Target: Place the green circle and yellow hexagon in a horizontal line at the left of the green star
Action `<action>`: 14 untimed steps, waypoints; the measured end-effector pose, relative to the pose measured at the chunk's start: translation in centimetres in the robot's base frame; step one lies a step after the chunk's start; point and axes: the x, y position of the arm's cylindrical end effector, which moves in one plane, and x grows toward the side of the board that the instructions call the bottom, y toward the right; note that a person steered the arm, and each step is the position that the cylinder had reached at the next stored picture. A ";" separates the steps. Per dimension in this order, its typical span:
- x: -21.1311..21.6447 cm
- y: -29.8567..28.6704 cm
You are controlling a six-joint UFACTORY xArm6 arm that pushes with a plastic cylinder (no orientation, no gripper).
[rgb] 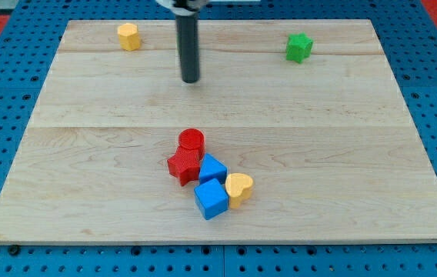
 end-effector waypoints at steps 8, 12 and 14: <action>-8.4 2.5; -13.3 -13.0; -10.7 -12.0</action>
